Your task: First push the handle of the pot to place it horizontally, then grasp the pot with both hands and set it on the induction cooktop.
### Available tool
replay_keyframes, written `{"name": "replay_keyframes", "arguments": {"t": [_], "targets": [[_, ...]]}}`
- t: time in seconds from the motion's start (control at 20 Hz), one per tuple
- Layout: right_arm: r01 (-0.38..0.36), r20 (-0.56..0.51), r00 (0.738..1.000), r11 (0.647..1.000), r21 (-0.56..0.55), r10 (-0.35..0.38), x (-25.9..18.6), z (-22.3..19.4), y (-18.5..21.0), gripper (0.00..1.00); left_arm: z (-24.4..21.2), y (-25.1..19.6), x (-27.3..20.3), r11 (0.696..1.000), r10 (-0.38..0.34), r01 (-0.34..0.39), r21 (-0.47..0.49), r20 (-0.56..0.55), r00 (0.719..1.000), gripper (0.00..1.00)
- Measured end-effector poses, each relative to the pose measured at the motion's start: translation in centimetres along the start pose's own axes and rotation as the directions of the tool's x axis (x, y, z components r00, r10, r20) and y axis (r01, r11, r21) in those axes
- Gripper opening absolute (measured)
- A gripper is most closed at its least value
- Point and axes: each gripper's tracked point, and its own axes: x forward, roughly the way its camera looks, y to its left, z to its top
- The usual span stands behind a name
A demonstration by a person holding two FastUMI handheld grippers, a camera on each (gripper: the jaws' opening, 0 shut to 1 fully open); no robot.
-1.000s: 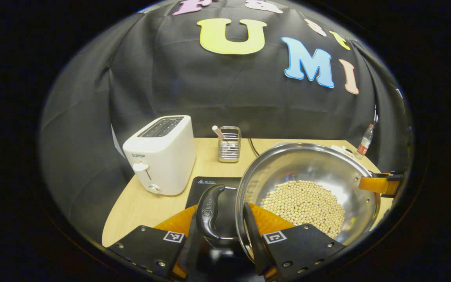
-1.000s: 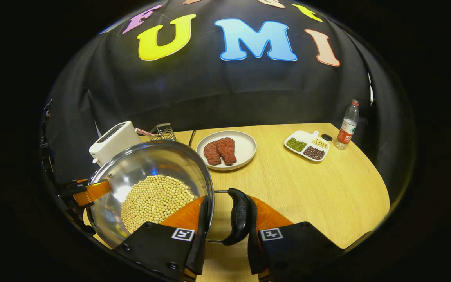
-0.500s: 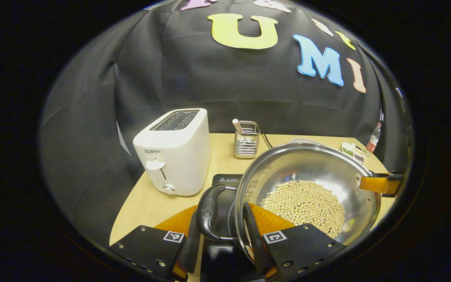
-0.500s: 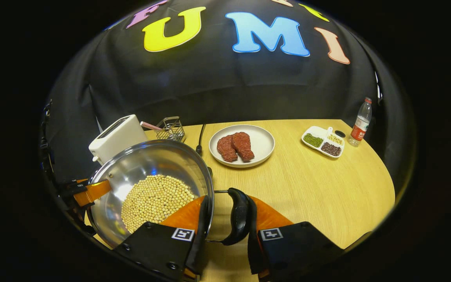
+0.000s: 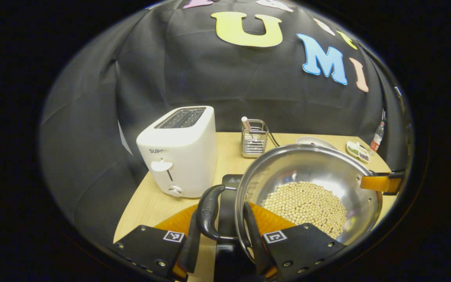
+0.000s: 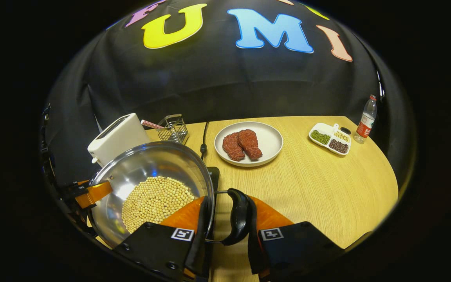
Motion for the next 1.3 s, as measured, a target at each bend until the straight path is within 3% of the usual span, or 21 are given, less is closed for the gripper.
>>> {"name": "replay_keyframes", "arguments": {"t": [0.05, 0.1, 0.15, 0.2, 0.25, 0.35, 0.4, 0.6, 0.65, 0.7, 0.95, 1.3], "targets": [[0.0, 0.001, 1.0, 1.0, -0.001, 0.0, -0.1, 0.0, 0.0, 0.46, -0.1, 0.0, 0.2, 1.0, 0.007, -0.007, 0.001, -0.001, 1.0, 0.55], [-0.002, 0.003, 1.0, 1.0, -0.003, 0.002, 0.0, -0.1, 0.1, 0.5, 0.0, -0.1, 0.1, 1.0, 0.013, -0.013, 0.006, -0.001, 1.0, 0.63], [-0.002, 0.006, 1.0, 1.0, -0.006, 0.002, -0.1, 0.0, 0.0, 0.48, 0.1, 0.0, 0.0, 1.0, 0.022, -0.022, 0.021, 0.003, 1.0, 0.6], [-0.013, 0.011, 1.0, 1.0, -0.01, 0.013, -0.4, 0.1, 0.1, 0.53, 0.3, 0.1, -0.1, 0.999, 0.034, -0.034, 0.037, 0.009, 0.999, 0.6], [-0.01, 0.032, 0.999, 1.0, -0.012, 0.01, -0.2, 0.6, 0.2, 0.56, 1.0, 0.1, -0.3, 0.998, 0.044, -0.046, 0.047, 0.03, 0.999, 0.69], [-0.015, 0.089, 0.996, 1.0, -0.01, 0.016, -1.2, 2.1, 0.4, 0.73, 2.5, -0.1, -0.7, 0.998, 0.05, -0.054, 0.045, 0.084, 0.995, 0.72], [-0.012, 0.107, 0.994, 1.0, -0.009, 0.013, -1.3, 2.5, 0.2, 0.99, 3.1, 0.0, -1.2, 0.997, 0.055, -0.06, 0.041, 0.108, 0.993, 0.74], [0.001, 0.161, 0.987, 0.999, -0.033, 0.004, -3.5, 3.9, -0.6, 0.98, 4.8, 0.0, -3.1, 0.995, 0.084, -0.092, 0.046, 0.162, 0.983, 0.74], [-0.004, 0.183, 0.983, 0.999, -0.04, 0.011, -4.1, 4.3, -0.7, 0.93, 5.3, -0.2, -3.8, 0.994, 0.087, -0.096, 0.042, 0.177, 0.98, 0.72], [-0.005, 0.205, 0.979, 0.999, -0.05, 0.016, -4.9, 4.9, -0.8, 0.98, 5.8, -0.4, -4.4, 0.994, 0.091, -0.1, 0.037, 0.197, 0.976, 0.72], [0.008, 0.323, 0.946, 0.994, -0.111, 0.028, -9.6, 7.2, -2.5, 0.98, 8.6, -2.2, -8.0, 0.994, 0.106, -0.112, 0.007, 0.273, 0.956, 0.74], [0.052, 0.433, 0.901, 0.99, -0.131, 0.01, -16.8, 8.5, -8.6, 0.98, 12.1, -7.1, -14.9, 0.99, 0.132, -0.138, -0.013, 0.392, 0.91, 0.72]]}}
